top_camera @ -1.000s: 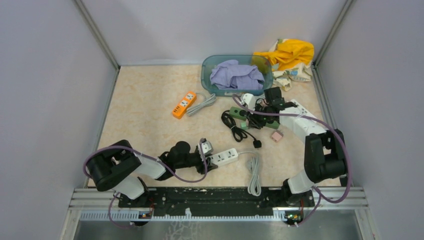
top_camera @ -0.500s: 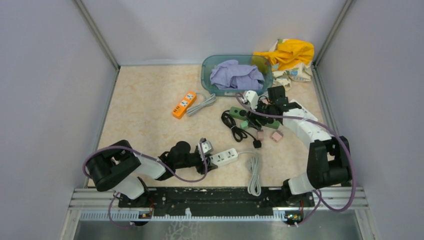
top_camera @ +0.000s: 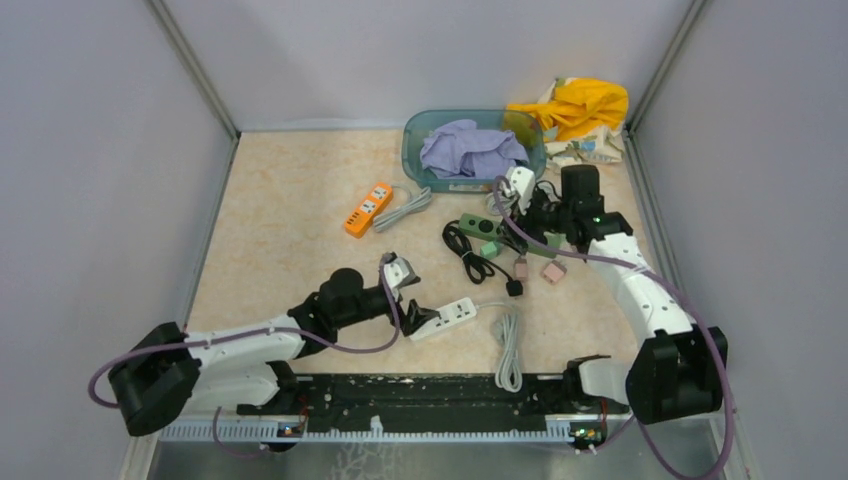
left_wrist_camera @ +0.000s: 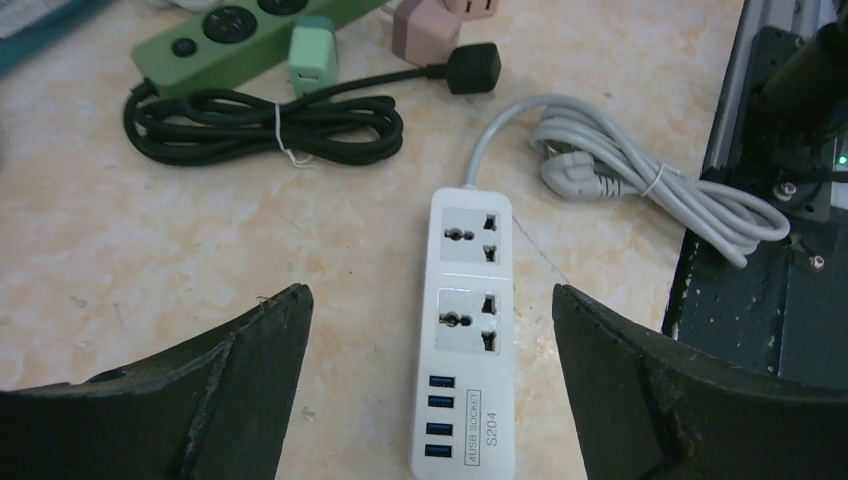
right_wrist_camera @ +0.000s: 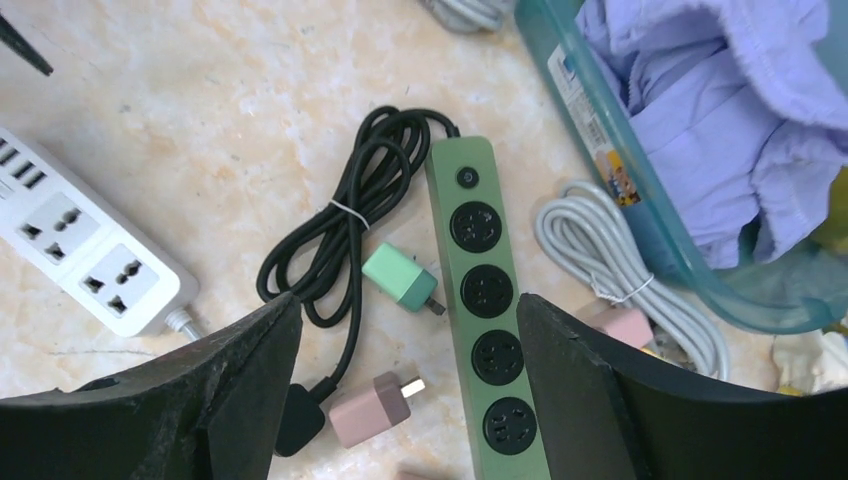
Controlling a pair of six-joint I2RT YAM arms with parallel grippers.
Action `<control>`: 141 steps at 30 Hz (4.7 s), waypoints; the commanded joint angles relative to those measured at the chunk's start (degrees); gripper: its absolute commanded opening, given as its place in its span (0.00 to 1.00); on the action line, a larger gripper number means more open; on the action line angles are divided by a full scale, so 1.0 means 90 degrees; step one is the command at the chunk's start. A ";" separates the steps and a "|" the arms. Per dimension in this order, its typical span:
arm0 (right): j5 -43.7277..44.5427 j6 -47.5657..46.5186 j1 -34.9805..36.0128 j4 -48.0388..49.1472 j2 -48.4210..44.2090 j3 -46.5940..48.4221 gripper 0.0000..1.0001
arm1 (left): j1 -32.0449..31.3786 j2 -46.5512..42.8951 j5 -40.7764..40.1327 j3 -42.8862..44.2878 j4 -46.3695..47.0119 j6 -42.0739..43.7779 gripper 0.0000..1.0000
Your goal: Pull the plug off the socket
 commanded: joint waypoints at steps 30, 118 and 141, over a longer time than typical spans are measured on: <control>-0.2958 0.2474 -0.1459 0.1407 -0.1205 -0.0734 0.85 | -0.0744 0.2243 -0.1351 0.3592 -0.4603 -0.0265 0.96; -0.3298 0.2585 -0.1663 0.1573 -0.1262 -0.0852 0.85 | 0.3904 -0.0533 -0.4200 0.1750 -0.5437 -0.4915 1.00; -0.3457 0.2437 -0.1966 0.1282 -0.1462 -0.0669 0.85 | 0.3903 -0.3228 0.0910 0.1972 -0.3544 -0.2613 1.00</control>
